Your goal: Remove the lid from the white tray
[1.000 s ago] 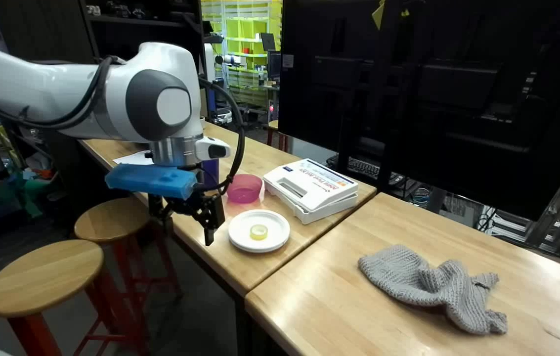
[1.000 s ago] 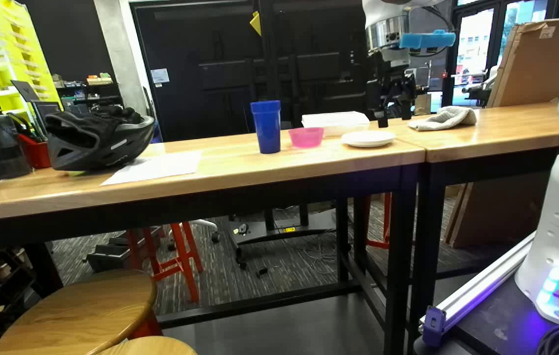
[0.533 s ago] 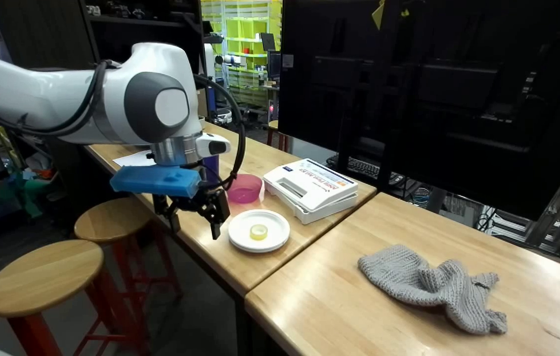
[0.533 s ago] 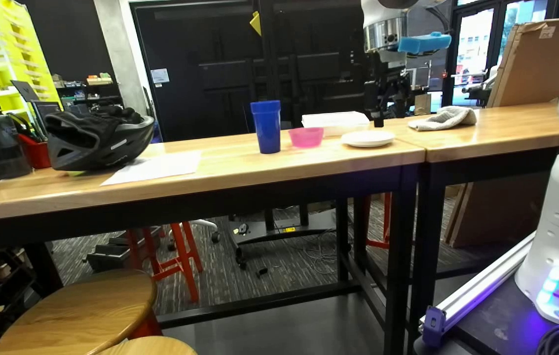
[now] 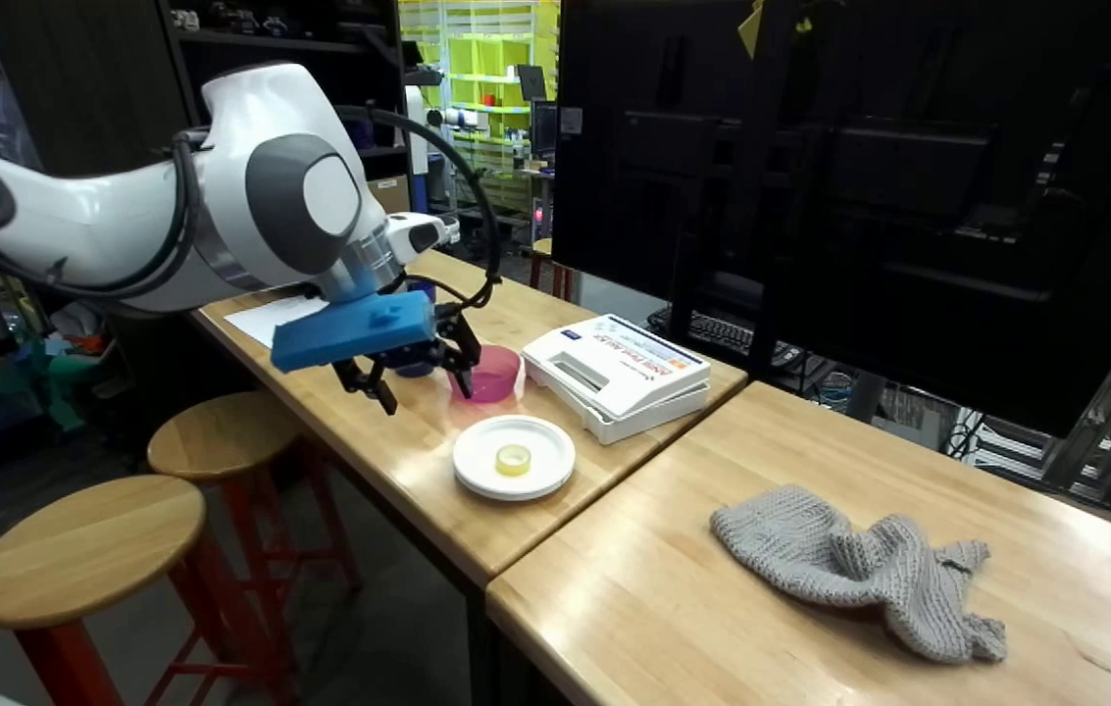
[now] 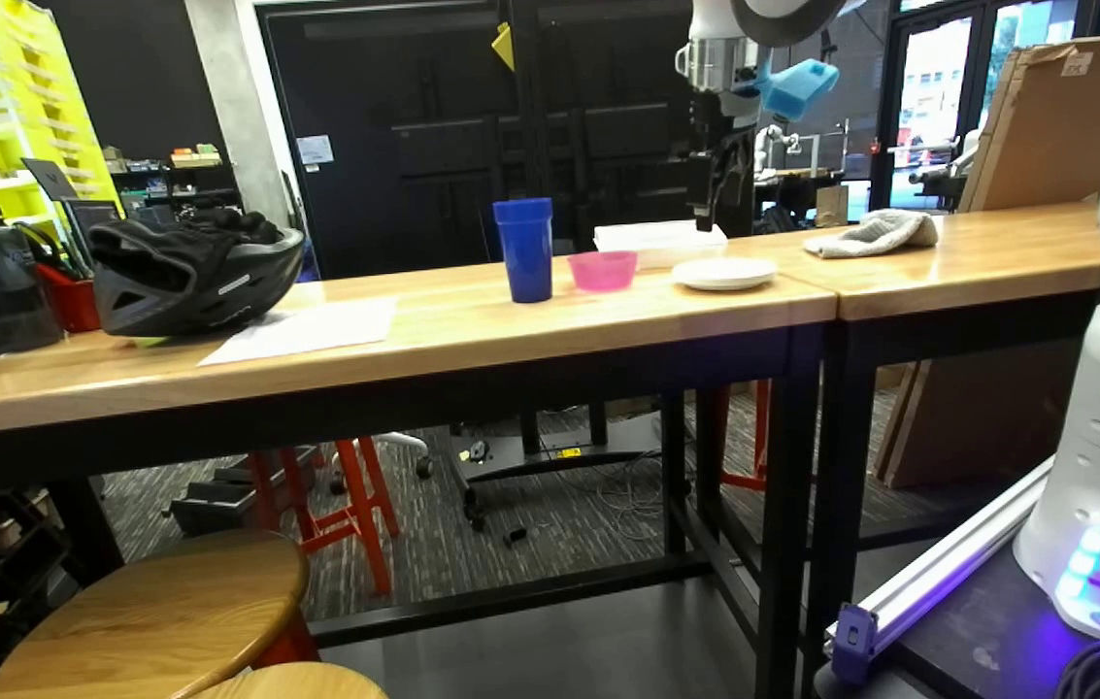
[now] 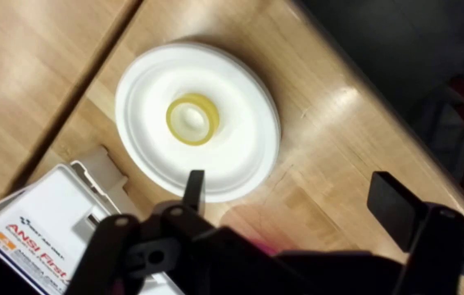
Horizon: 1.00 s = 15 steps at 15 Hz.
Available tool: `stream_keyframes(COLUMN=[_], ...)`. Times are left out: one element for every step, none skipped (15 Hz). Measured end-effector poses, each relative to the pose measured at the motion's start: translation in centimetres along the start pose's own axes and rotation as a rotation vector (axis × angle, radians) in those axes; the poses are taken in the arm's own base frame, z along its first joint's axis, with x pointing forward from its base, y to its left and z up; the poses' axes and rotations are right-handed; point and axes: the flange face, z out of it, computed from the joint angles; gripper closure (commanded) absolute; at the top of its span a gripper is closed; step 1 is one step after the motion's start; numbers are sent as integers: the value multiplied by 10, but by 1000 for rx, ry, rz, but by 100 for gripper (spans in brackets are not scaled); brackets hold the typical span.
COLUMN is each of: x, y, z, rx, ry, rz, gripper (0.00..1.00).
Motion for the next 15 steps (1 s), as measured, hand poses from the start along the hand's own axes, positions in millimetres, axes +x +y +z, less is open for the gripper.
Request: stream_keyframes(x=[4, 7, 11, 14, 16, 18, 19, 19, 18, 19, 20, 21, 24, 26, 28], y=[2, 5, 8, 12, 15, 16, 16, 16, 15, 14, 12, 10, 8, 8, 7], z=[1, 2, 2, 2, 2, 3, 3, 4, 5, 5, 6, 6, 6, 5, 5], rx=[-5, -8, -12, -12, -11, -10, -9, -9, -7, -6, -9, -18, -31, -45, -57], ry=[0, -6, -14, -19, -22, -24, -26, -27, -27, -19, 1, 27, 60, 92, 119], rz=[-54, -107, -159, -191, -207, -216, -220, -219, -219, -221, -229, -239, -252, -268, -283], gripper=[0, 0, 0, 0, 0, 0, 0, 0, 0, 0, 0, 0, 0, 0, 0])
